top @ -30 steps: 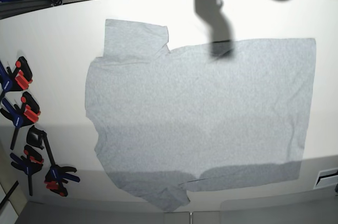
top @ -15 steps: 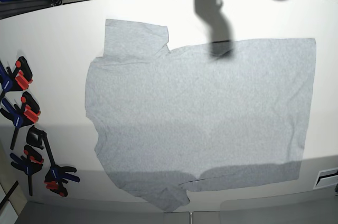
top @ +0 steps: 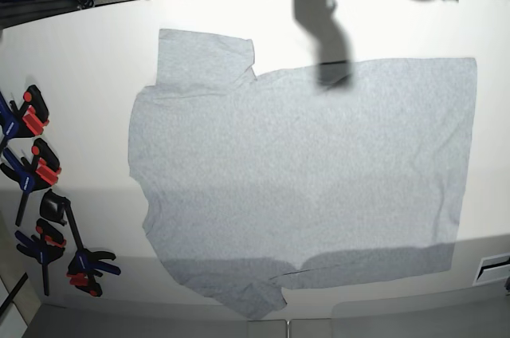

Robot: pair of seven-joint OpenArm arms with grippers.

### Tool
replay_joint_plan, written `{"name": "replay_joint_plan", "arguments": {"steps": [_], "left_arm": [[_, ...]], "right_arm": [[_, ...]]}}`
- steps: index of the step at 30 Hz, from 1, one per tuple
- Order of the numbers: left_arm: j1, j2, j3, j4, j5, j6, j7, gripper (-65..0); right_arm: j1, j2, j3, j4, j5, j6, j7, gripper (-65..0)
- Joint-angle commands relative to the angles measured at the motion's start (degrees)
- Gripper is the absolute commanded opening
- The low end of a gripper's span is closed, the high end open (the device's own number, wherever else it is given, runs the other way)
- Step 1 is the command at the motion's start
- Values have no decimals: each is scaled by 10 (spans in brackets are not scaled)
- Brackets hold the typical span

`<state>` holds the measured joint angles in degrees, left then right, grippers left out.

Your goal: Fold the T-shirt properly

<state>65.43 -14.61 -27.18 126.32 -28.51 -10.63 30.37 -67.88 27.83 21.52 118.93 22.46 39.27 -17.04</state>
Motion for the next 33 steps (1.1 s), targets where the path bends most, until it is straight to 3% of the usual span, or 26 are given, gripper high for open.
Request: {"name": "replay_joint_plan", "arguments": {"steps": [1, 5, 7, 8, 10, 11, 13, 16, 20, 24, 26, 33], "left_arm": [[-5, -16, -5, 18, -3, -1, -18, -265], [-67, -55, -5, 41, -3, -6, -19, -265], [-97, -69, -5, 40, 0, -29, -19, -265], [-112, -75, -5, 38, 6, -56, -23, -265], [-144, -86, -3, 29, 63, -155, -51, -266], [-158, -92, -2, 23, 97, -188, -66, -266], [-181, -112, 9, 8, 158, -210, -87, -265], [-206, -154, 46, -20, 244, -208, -107, -265], [-241, -209, 136, -87, 388, -205, -148, -265], [-284, -237, 219, -155, 493, -134, -157, -265], [-307, -240, 249, -185, 516, -112, -138, -265], [-362, -240, 311, -282, 510, -112, -90, -265]], "right_arm": [[10, 4, 3, 15, 8, 7, 5, -373], [78, 4, 3, 29, 8, 7, -19, -373], [109, 4, 3, 33, 7, 7, -21, -373], [124, 4, 3, 33, 7, 7, -21, -373], [154, 4, 3, 33, 2, 7, -42, -373], [169, 4, 3, 33, 3, 7, -70, -373], [201, 4, 2, 33, 3, 7, -140, -373], [239, 4, 2, 33, 2, 7, -221, -373], [278, 4, 2, 38, -24, 7, -253, -373], [285, 4, 2, 69, -47, 7, -257, -373], [285, 4, 2, 90, -44, 7, -261, -373], [285, 4, 2, 146, -27, 7, -276, -373]]}}
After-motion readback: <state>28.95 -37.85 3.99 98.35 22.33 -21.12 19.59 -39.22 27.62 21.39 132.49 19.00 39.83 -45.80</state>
